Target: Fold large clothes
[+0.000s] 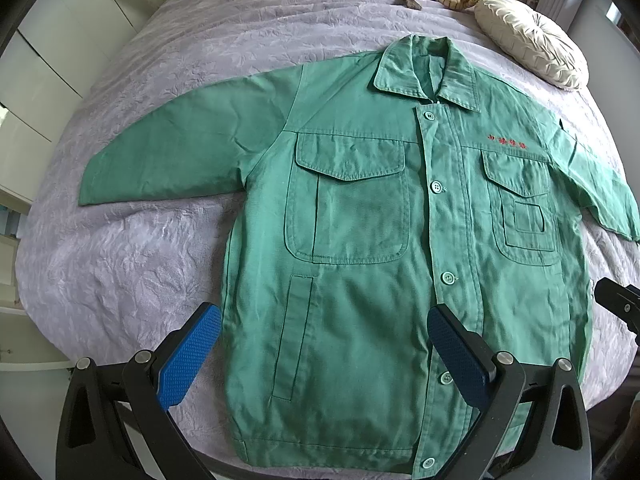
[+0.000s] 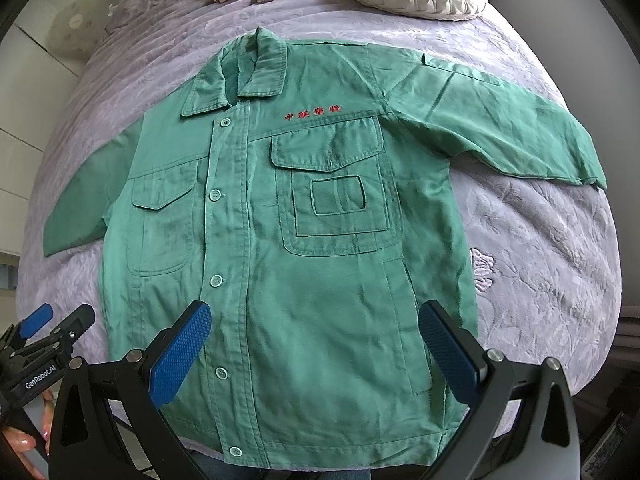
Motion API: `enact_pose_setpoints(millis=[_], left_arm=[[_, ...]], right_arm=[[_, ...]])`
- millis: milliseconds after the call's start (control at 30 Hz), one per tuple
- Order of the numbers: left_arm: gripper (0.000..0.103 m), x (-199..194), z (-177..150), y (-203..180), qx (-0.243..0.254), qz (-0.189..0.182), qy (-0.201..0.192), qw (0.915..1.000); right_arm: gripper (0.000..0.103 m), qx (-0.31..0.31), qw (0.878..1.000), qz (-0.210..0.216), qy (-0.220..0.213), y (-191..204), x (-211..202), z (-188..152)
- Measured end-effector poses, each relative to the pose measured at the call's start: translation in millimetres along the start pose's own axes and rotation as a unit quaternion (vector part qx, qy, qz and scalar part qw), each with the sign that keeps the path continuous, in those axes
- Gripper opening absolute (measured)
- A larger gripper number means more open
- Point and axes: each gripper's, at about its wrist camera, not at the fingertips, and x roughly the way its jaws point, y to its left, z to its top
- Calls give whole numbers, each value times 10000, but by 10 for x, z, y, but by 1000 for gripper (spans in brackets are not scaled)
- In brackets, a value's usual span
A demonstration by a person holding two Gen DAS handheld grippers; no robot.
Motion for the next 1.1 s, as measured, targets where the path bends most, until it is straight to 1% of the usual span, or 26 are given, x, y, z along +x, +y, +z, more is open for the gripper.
enact_pose_setpoints(millis=[1100], left_arm=[[103, 1, -3, -10, 0, -5, 11, 10000]], right_arm=[[103, -41, 10000, -13, 9, 55, 34, 2]])
